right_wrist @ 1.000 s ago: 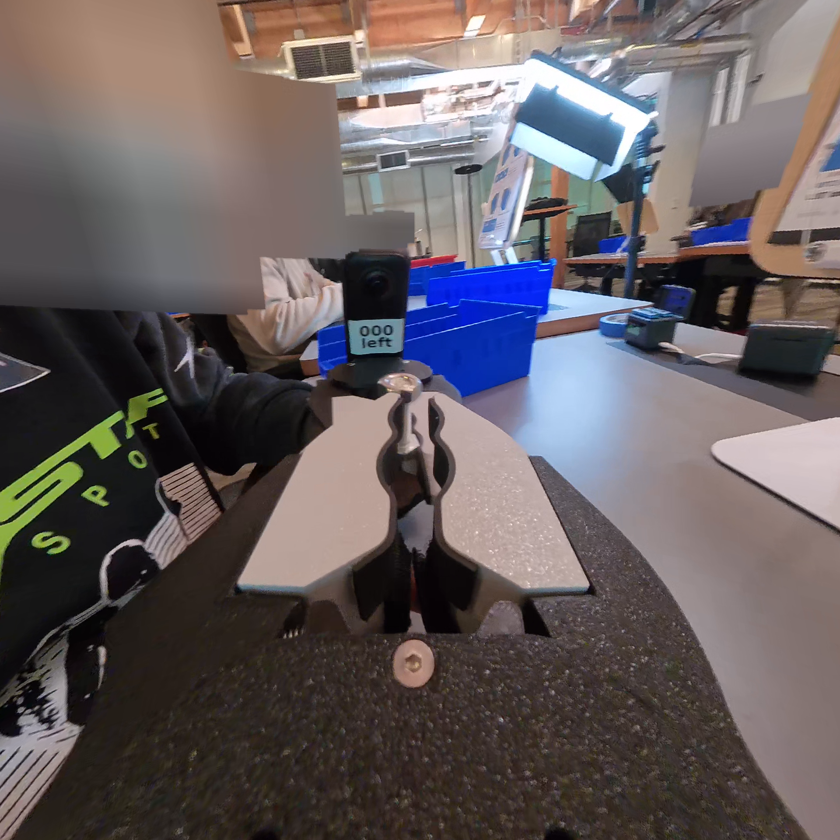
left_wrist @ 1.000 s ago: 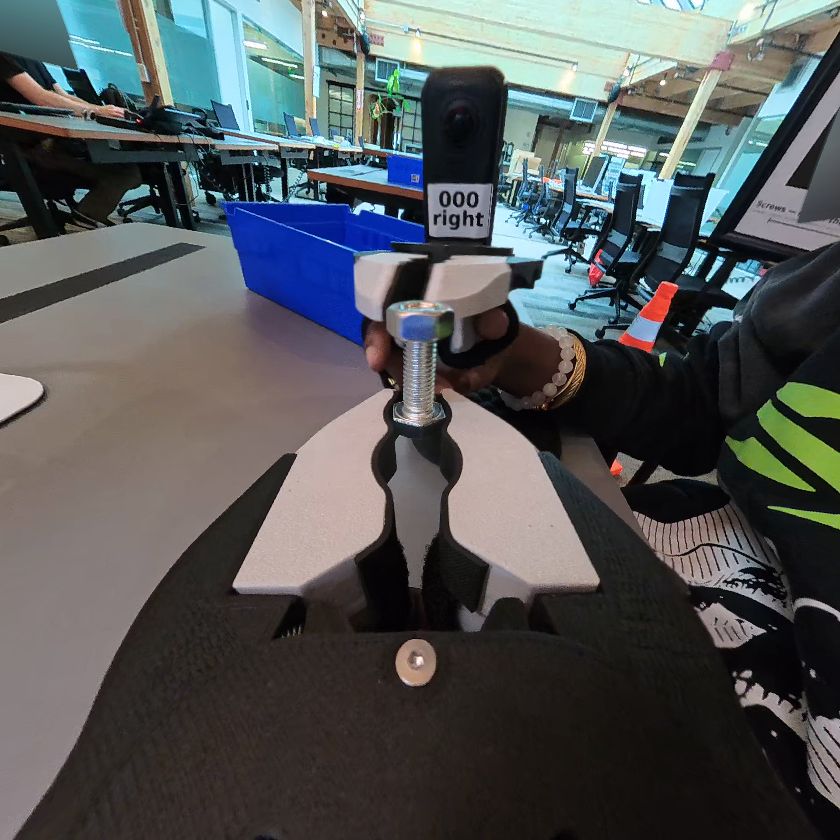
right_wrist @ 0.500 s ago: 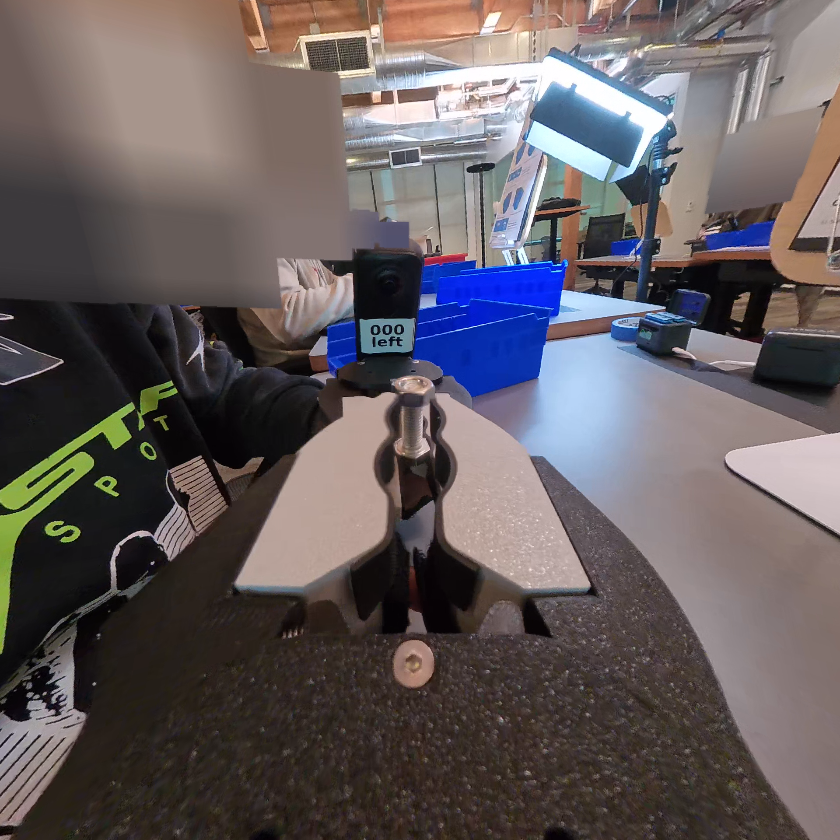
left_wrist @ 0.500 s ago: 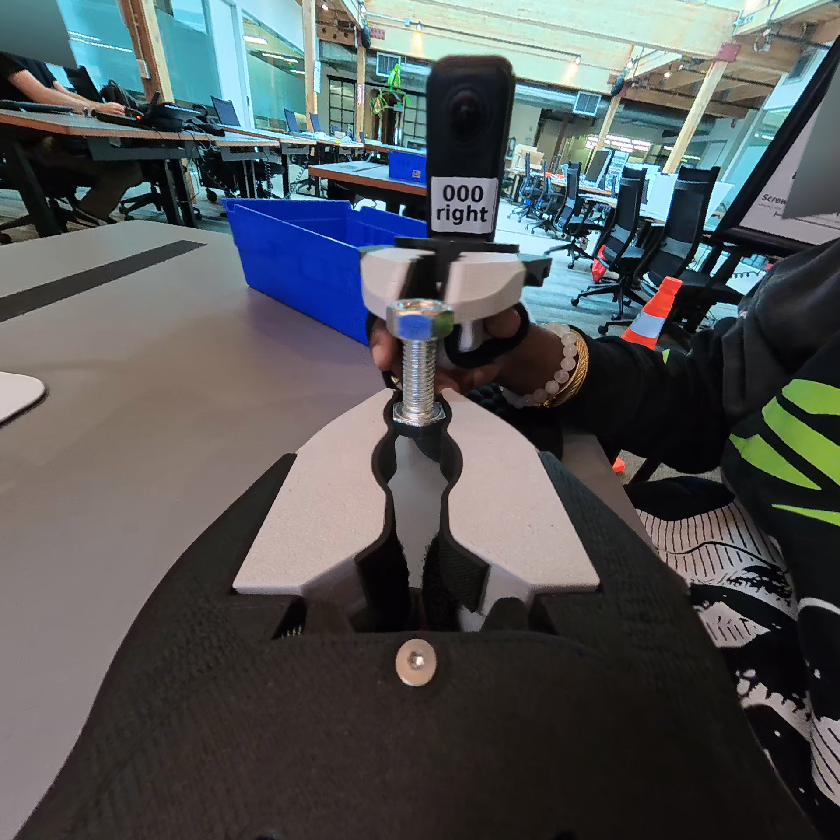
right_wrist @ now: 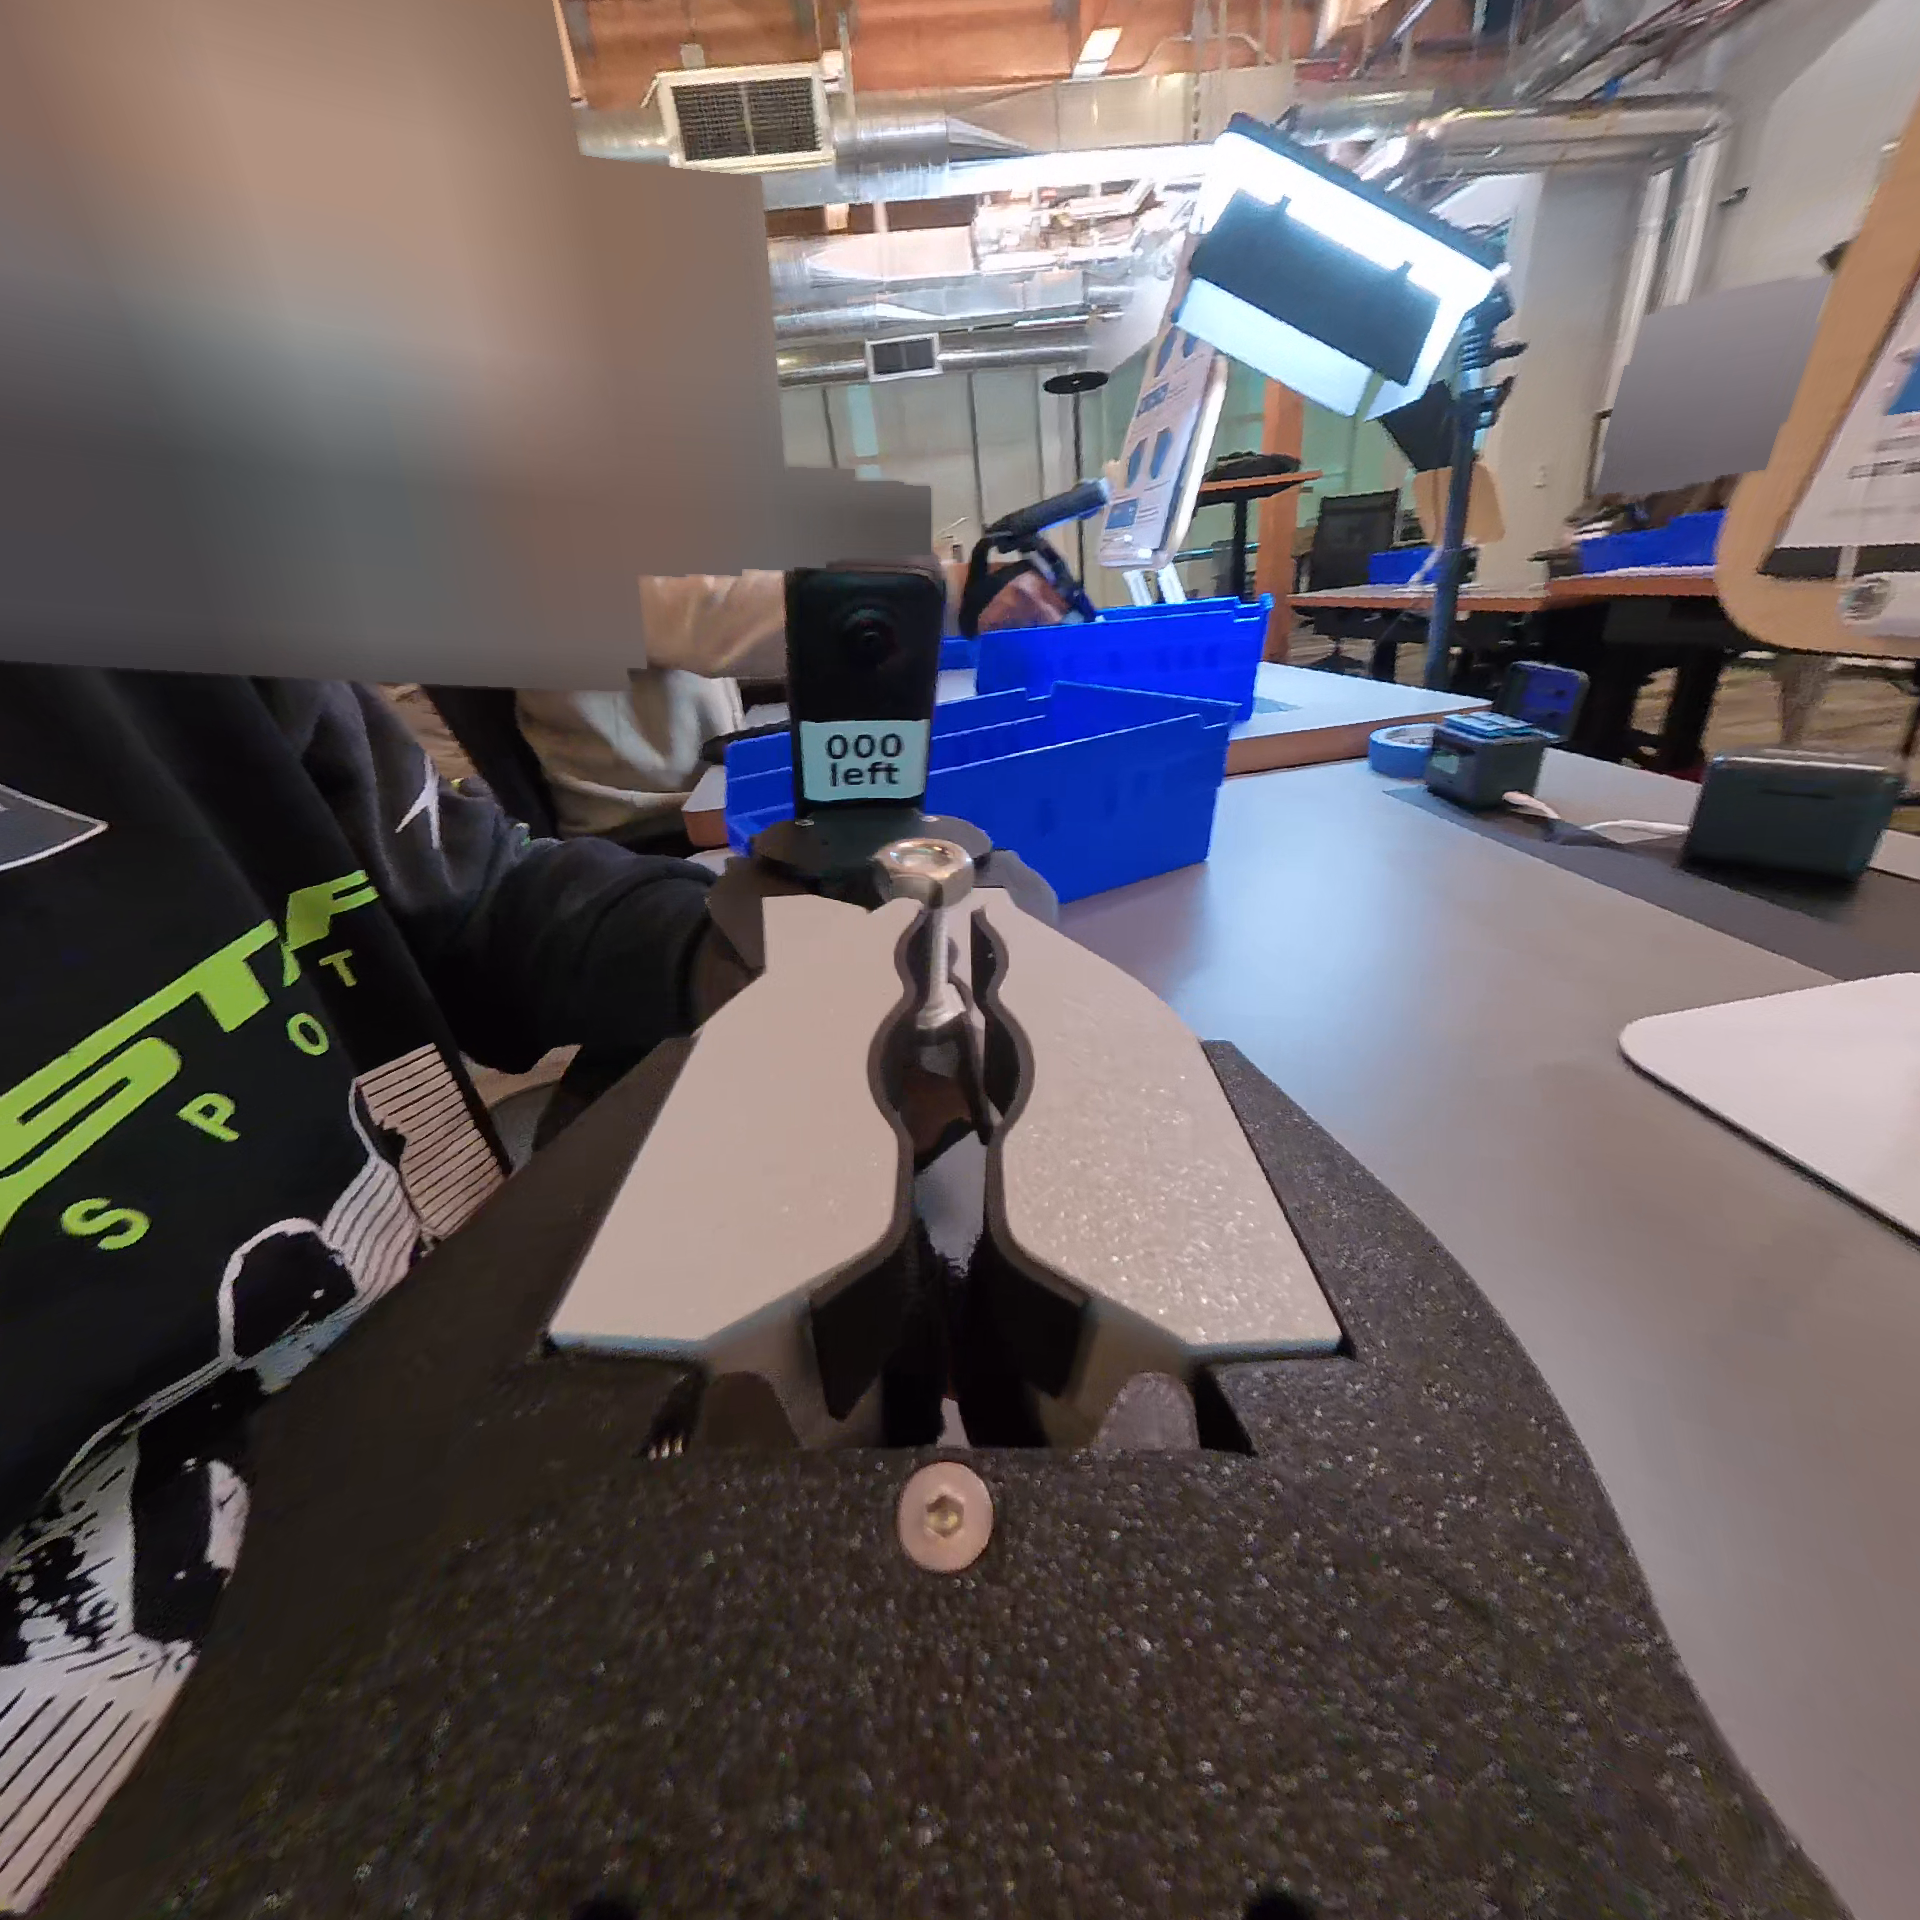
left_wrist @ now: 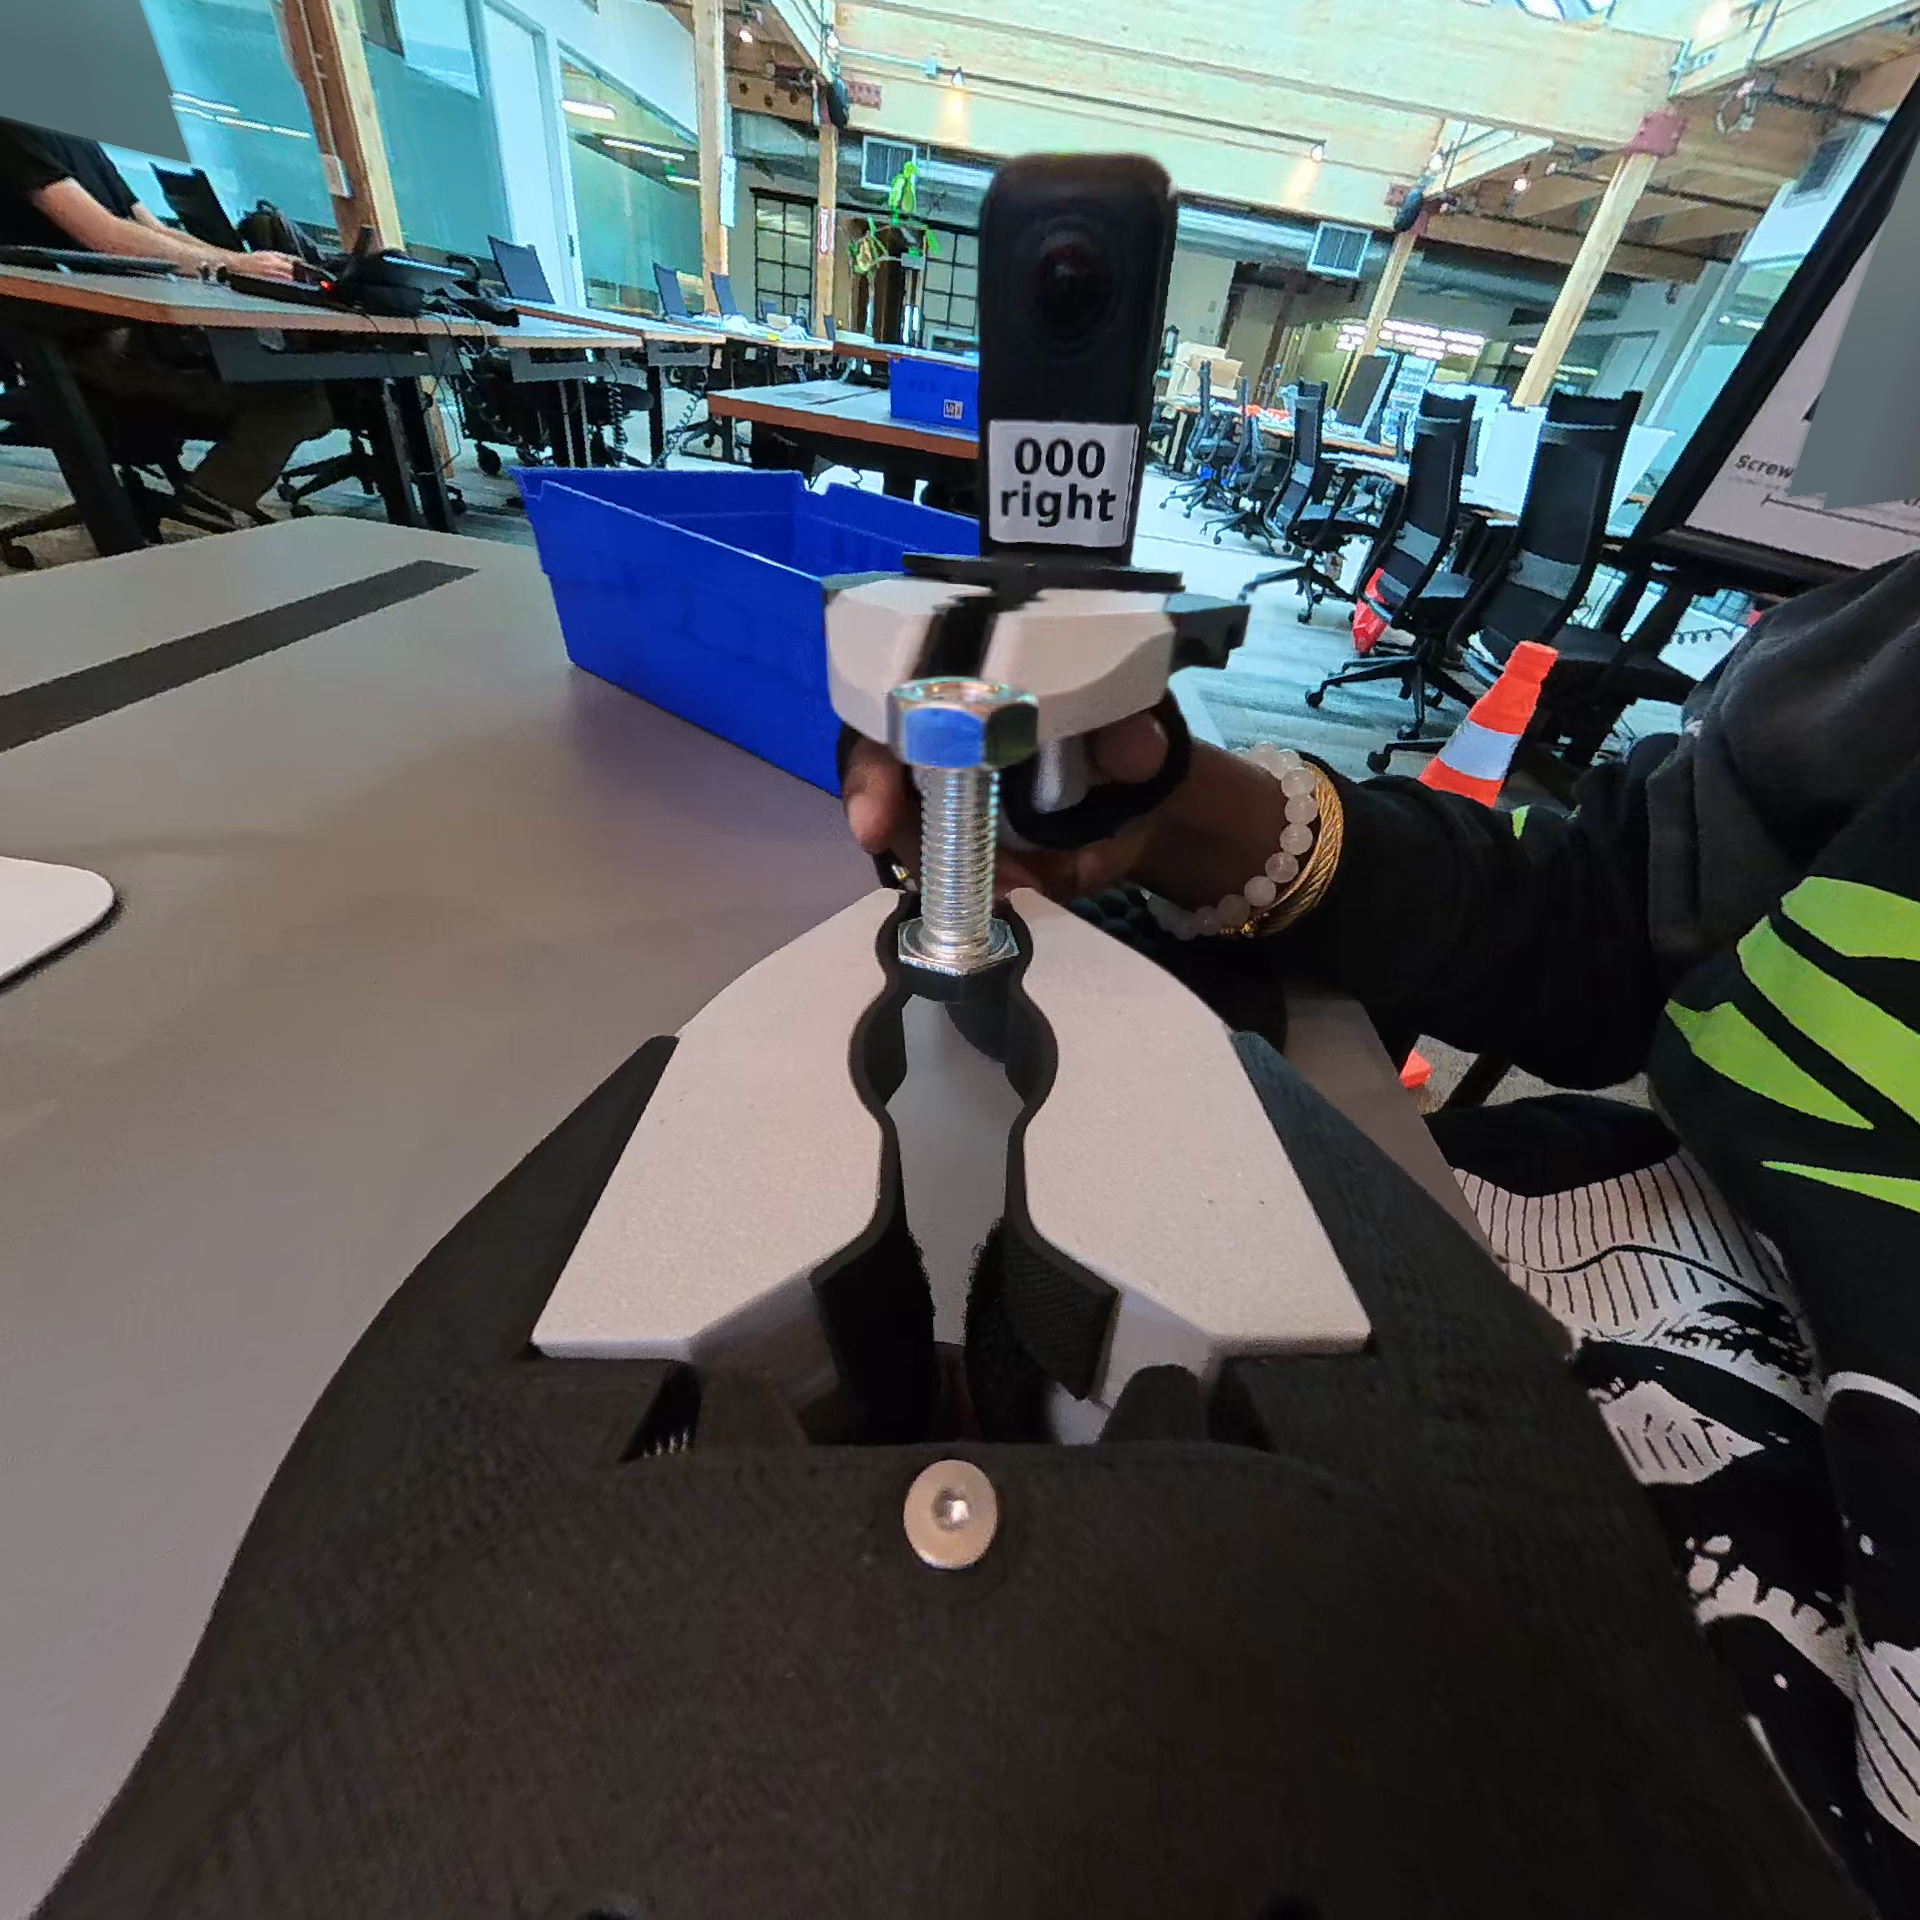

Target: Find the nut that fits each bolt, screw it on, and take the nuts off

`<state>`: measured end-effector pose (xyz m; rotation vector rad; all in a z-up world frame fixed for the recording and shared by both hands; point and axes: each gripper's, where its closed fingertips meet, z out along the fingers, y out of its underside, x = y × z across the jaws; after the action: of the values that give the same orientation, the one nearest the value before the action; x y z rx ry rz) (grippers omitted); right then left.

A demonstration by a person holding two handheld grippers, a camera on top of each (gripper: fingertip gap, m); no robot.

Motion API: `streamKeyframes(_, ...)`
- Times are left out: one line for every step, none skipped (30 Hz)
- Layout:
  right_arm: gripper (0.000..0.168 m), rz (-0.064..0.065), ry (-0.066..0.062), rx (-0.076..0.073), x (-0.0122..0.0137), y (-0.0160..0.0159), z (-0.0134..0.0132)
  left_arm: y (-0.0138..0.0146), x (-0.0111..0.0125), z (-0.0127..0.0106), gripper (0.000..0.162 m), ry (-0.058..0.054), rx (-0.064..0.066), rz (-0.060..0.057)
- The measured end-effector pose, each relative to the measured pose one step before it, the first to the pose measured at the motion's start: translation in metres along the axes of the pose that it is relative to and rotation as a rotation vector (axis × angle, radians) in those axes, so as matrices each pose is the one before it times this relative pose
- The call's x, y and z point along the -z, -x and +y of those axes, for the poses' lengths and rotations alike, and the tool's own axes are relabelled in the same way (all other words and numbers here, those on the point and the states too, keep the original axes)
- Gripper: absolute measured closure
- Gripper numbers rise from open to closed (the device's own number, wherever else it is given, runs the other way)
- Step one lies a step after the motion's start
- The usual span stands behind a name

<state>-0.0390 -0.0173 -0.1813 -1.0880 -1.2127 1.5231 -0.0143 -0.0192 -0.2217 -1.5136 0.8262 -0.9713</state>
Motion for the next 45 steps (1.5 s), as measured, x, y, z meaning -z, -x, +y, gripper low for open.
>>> streamKeyframes(0.162,0.0056,-0.0043,0.0013,0.00096,-0.00103,-0.00076,0.00036,0.00035,-0.00097,0.147,-0.0031,-0.0007,-0.0028)
streamKeyframes(0.161,-0.0040,-0.0076,-0.0022,0.00028,0.00057,-0.00123,-0.00005,-0.00010,-0.00027,0.147,0.0004,-0.0046,-0.0023)
streamKeyframes(0.157,-0.0075,-0.0081,-0.0047,-0.00034,0.00125,-0.00099,-0.00031,-0.00016,0.00025,0.147,0.0017,-0.0018,0.0006)
streamKeyframes(0.150,-0.0114,-0.0025,-0.0054,-0.00076,0.00190,-0.00003,0.00003,-0.00020,0.00059,0.147,0.0025,0.0013,-0.0002)
streamKeyframes(0.145,-0.0121,0.0042,-0.0050,-0.00117,0.00191,0.00110,0.00044,-0.00027,0.00069,0.147,0.0027,0.0016,-0.0021)
streamKeyframes(0.139,-0.0048,0.0088,-0.0035,-0.00138,0.00090,0.00178,-0.00003,-0.00038,0.00080,0.147,0.0043,0.0005,0.0004)
streamKeyframes(0.135,-0.0005,0.0103,0.0010,-0.00131,0.00043,0.00181,-0.00023,-0.00046,0.00107,0.147,0.0065,-0.0043,-0.0006)
streamKeyframes(0.134,-0.0003,0.0086,0.0053,-0.00102,0.00043,0.00145,-0.00047,-0.00055,0.00106,0.147,0.0066,-0.0090,-0.0018)
streamKeyframes(0.137,0.0024,0.0055,0.0067,-0.00039,-0.00011,0.00099,-0.00120,-0.00074,0.00072,0.147,0.0045,-0.0045,0.0038)
streamKeyframes(0.144,0.0054,0.0036,0.0055,0.00028,-0.00078,0.00049,-0.00126,-0.00049,0.00006,0.147,-0.0004,0.0010,0.0059)
streamKeyframes(0.146,0.0022,0.0042,0.0019,0.00064,-0.00061,0.00028,0.00010,-0.00008,-0.00041,0.147,-0.0031,0.0023,-0.0007)
streamKeyframes(0.152,0.0012,0.0051,-0.0012,0.00067,-0.00057,0.00027,0.00085,0.00064,-0.00111,0.147,-0.0062,0.0032,-0.0023)
streamKeyframes(0.158,0.0101,0.0006,-0.0015,0.00062,-0.00186,-0.00015,0.00067,0.00116,-0.00143,0.147,-0.0085,0.0057,0.0010)
streamKeyframes(0.161,0.0103,-0.0054,-0.0010,0.00079,-0.00181,-0.00079,0.00063,0.00080,-0.00094,0.147,-0.0045,0.0045,-0.0003)
streamKeyframes(0.162,-0.0030,-0.0082,-0.0021,0.00061,0.00022,-0.00134,0.00098,0.00059,-0.00059,0.147,-0.0023,0.0003,-0.0054)
streamKeyframes(0.161,-0.0079,-0.0102,-0.0048,0.00024,0.00119,-0.00147,0.00051,0.00014,-0.00030,0.147,-0.0008,-0.0013,-0.0028)
streamKeyframes(0.157,-0.0080,-0.0093,-0.0051,-0.00010,0.00123,-0.00131,-0.00002,-0.00001,-0.00001,0.147,-0.0001,0.0005,-0.0001)
streamKeyframes(0.150,-0.0082,-0.0050,-0.0036,-0.00037,0.00142,-0.00063,0.00020,-0.00022,0.00038,0.147,0.0015,0.0002,-0.0018)
streamKeyframes(0.144,-0.0040,-0.0003,-0.0020,-0.00057,0.00082,0.00007,0.00048,-0.00036,0.00094,0.147,0.0058,-0.0012,-0.0048)
streamKeyframes(0.137,0.0027,0.0029,-0.0002,-0.00089,-0.00011,0.00047,0.00072,-0.00056,0.00162,0.147,0.0101,-0.0063,-0.0082)
streamKeyframes(0.133,0.0058,0.0056,0.0023,-0.00070,-0.00061,0.00093,0.00007,-0.00079,0.00192,0.147,0.0113,-0.0112,-0.0059)
streamKeyframes(0.134,0.0045,0.0061,0.0033,-0.00047,-0.00045,0.00096,-0.00085,-0.00087,0.00136,0.147,0.0072,-0.0066,0.0003)
streamKeyframes(0.136,0.0038,0.0034,0.0021,0.00012,-0.00064,0.00026,-0.00161,-0.00105,0.00090,0.147,0.0040,-0.0015,0.0060)
streamKeyframes(0.141,0.0027,0.0012,0.0013,0.00060,-0.00057,-0.00023,-0.00158,-0.00079,0.00073,0.147,0.0027,-0.0017,0.0073)
streamKeyframes(0.141,-0.0008,0.0019,-0.0003,0.00081,-0.00028,-0.00019,-0.00003,-0.00040,0.00002,0.147,-0.0005,-0.0002,-0.0009)
streamKeyframes(0.143,-0.0002,0.0018,-0.0019,0.00080,-0.00031,-0.00042,0.00062,0.00034,-0.00027,0.147,-0.0027,0.0034,-0.0012)
streamKeyframes(0.147,0.0026,-0.0021,-0.0010,0.00094,-0.00066,-0.00076,0.00094,0.00089,-0.00080,0.147,-0.0060,0.0072,-0.0003)
streamKeyframes(0.153,0.0116,-0.0053,0.0009,0.00115,-0.00198,-0.00104,0.00106,0.00120,-0.00144,0.147,-0.0096,0.0065,-0.0007)
streamKeyframes(0.161,0.0174,-0.0050,0.0023,0.00130,-0.00287,-0.00083,-0.00022,0.00077,-0.00135,0.147,-0.0069,0.0014,0.0042)
streamKeyframes(0.163,0.0114,-0.0033,0.0011,0.00101,-0.00203,-0.00045,-0.00031,0.00013,-0.00047,0.147,-0.0010,-0.0019,0.0003)
streamKeyframes(0.164,-0.0005,-0.0062,-0.0010,0.00061,-0.00014,-0.00109,0.00003,-0.00031,0.00015,0.147,0.0024,-0.0029,-0.0032)
streamKeyframes(0.164,-0.0090,-0.0102,-0.0018,0.00018,0.00138,-0.00146,-0.00013,-0.00036,0.00045,0.147,0.0038,0.0000,0.0003)
streamKeyframes(0.163,-0.0120,-0.0112,-0.0030,0.00002,0.00192,-0.00137,0.00032,-0.00016,0.00094,0.147,0.0044,0.0044,0.0007)
streamKeyframes(0.158,-0.0112,-0.0095,-0.0048,-0.00042,0.00190,-0.00086,0.00100,0.00002,0.00090,0.147,0.0032,0.0051,-0.0038)
streamKeyframes(0.152,-0.0092,-0.0035,-0.0046,-0.00078,0.00144,-0.00006,0.00070,0.00018,0.00044,0.147,0.0015,0.0019,-0.0024)
streamKeyframes(0.147,-0.0034,0.0039,-0.0025,-0.00111,0.00063,0.00098,0.00013,-0.00010,-0.00013,0.147,-0.0002,-0.0009,-0.0010)
streamKeyframes(0.142,-0.0002,0.0084,0.0012,-0.00119,0.00035,0.00169,-0.00043,-0.00018,-0.00006,0.147,-0.0001,-0.0020,0.0002)
streamKeyframes(0.139,0.0005,0.0094,0.0039,-0.00117,0.00026,0.00182,-0.00071,-0.00047,0.00024,0.147,0.0016,-0.0024,0.0020)
streamKeyframes(0.139,0.0006,0.0098,0.0057,-0.00085,0.00019,0.00183,-0.00106,-0.00058,0.00059,0.147,0.0029,-0.0016,0.0038)
streamKeyframes(0.144,-0.0001,0.0089,0.0065,-0.00032,0.00012,0.00128,-0.00105,-0.00062,0.00064,0.147,0.0019,-0.0011,0.0047)
streamKeyframes(0.147,-0.0037,0.0050,0.0047,0.00025,0.00047,0.00040,-0.00041,-0.00037,0.00037,0.147,0.0014,-0.0002,0.0018)
streamKeyframes(0.151,-0.0046,0.0016,0.0008,0.00067,0.00056,-0.00037,0.00030,0.00010,-0.00009,0.147,-0.0011,0.0036,-0.0001)
streamKeyframes(0.154,0.0008,-0.0006,-0.0015,0.00072,-0.00035,-0.00063,0.00060,0.00060,-0.00076,0.147,-0.0047,0.0047,0.0011)
streamKeyframes(0.156,0.0061,-0.0027,-0.0015,0.00078,-0.00134,-0.00066,0.00036,0.00076,-0.00072,0.147,-0.0042,0.0024,0.0004)
streamKeyframes(0.164,0.0147,-0.0034,-0.0009,0.00108,-0.00255,-0.00060,0.00022,0.00059,-0.00079,0.147,-0.0041,-0.0006,0.0006)
